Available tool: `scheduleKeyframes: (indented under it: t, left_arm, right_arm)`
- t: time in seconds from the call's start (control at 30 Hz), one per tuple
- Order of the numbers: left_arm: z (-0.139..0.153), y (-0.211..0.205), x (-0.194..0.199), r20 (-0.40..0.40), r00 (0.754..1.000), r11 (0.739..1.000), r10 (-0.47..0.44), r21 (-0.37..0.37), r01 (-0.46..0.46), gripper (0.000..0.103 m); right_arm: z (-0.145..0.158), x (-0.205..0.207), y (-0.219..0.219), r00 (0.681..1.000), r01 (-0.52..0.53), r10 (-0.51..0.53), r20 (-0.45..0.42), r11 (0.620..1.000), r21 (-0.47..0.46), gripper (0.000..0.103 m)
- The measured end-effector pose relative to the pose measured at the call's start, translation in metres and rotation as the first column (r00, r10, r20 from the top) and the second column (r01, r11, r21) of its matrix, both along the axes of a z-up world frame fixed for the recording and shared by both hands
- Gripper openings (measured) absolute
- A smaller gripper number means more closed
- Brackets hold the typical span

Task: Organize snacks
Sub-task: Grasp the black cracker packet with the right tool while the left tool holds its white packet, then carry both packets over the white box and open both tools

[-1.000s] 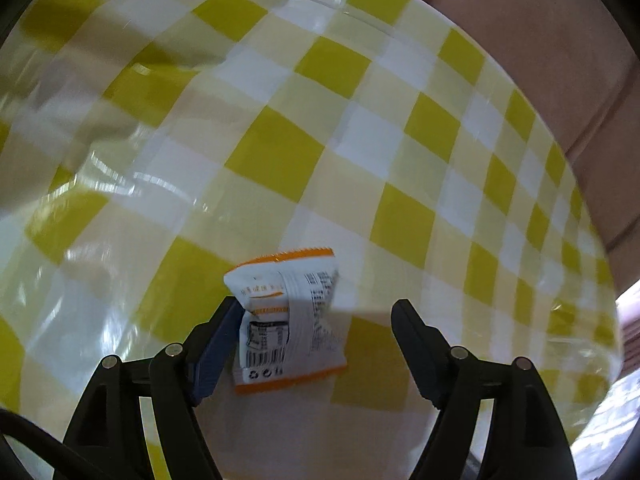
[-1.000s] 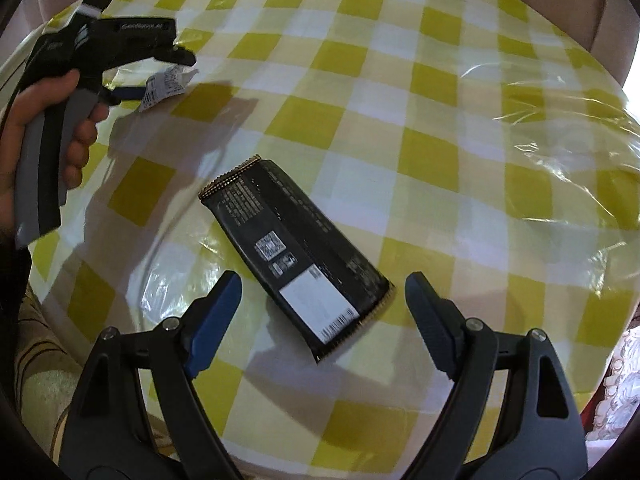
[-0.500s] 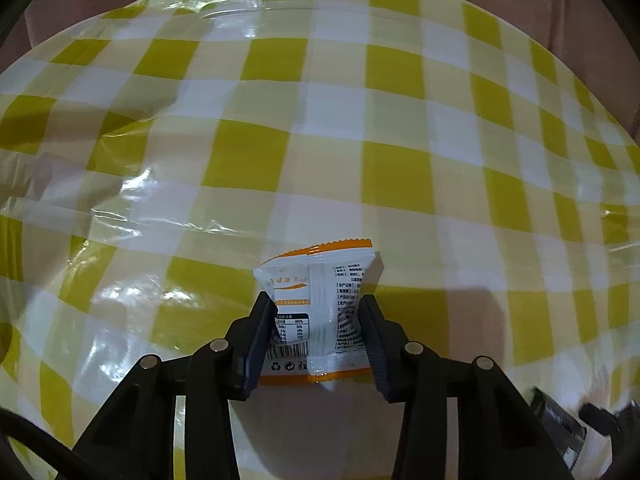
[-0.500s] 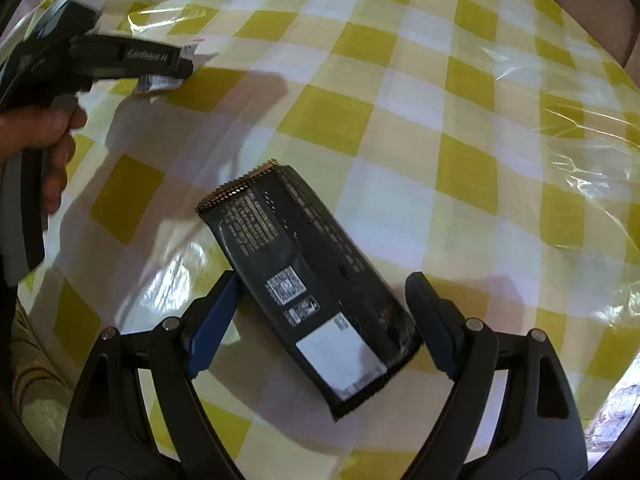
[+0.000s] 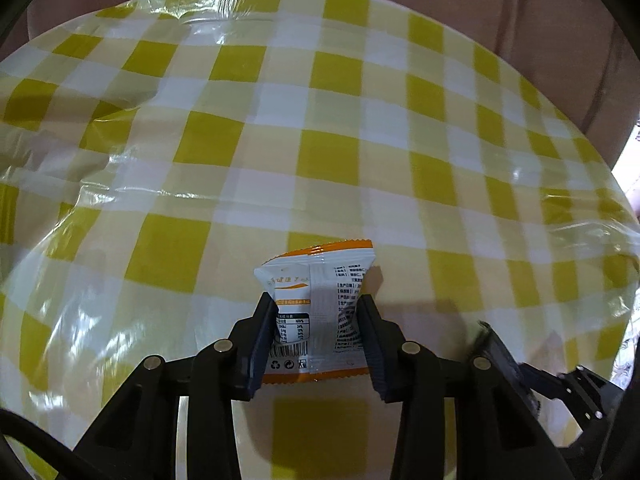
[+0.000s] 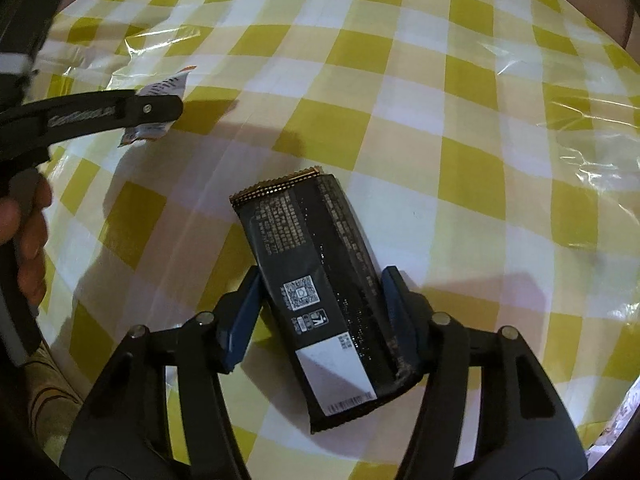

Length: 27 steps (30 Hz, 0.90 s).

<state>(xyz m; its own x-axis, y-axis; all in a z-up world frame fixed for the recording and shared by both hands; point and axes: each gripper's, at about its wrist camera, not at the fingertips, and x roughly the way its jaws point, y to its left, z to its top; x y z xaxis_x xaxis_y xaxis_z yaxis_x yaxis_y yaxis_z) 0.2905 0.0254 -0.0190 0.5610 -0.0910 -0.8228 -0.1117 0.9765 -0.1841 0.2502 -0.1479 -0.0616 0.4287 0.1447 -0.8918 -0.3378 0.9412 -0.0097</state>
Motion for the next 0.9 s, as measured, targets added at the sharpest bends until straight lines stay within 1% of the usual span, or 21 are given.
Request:
scheduleKeyframes:
  t: [0.1, 0.23, 0.4, 0.6, 0.9]
  left_arm:
    - [0.006, -0.004, -0.016, 0.012, 1.0, 1.0, -0.01, -0.006, 0.01, 0.042]
    - [0.008, -0.019, -0.027, 0.014, 1.0, 0.999, -0.024, -0.021, 0.024, 0.042]
    - [0.011, -0.034, -0.047, 0.018, 0.999, 0.998, -0.044, -0.041, 0.045, 0.042]
    - [0.022, -0.05, -0.076, 0.043, 0.998, 0.996, -0.056, -0.068, 0.058, 0.042]
    - [0.037, -0.085, -0.111, 0.074, 0.99, 0.988, -0.116, -0.098, 0.123, 0.042]
  right_arm:
    - [0.003, -0.004, -0.004, 1.0, 0.025, -0.025, 0.007, 1.0, 0.003, 0.059]
    - [0.01, -0.012, -0.013, 0.998, 0.057, -0.057, 0.023, 0.998, 0.016, 0.059]
    - [0.022, -0.028, -0.023, 0.995, 0.084, -0.084, 0.062, 0.996, 0.01, 0.059]
    - [0.035, -0.05, -0.04, 0.985, 0.138, -0.14, 0.098, 0.99, 0.022, 0.059]
    - [0.053, -0.094, -0.079, 0.965, 0.223, -0.229, 0.127, 0.973, 0.055, 0.059]
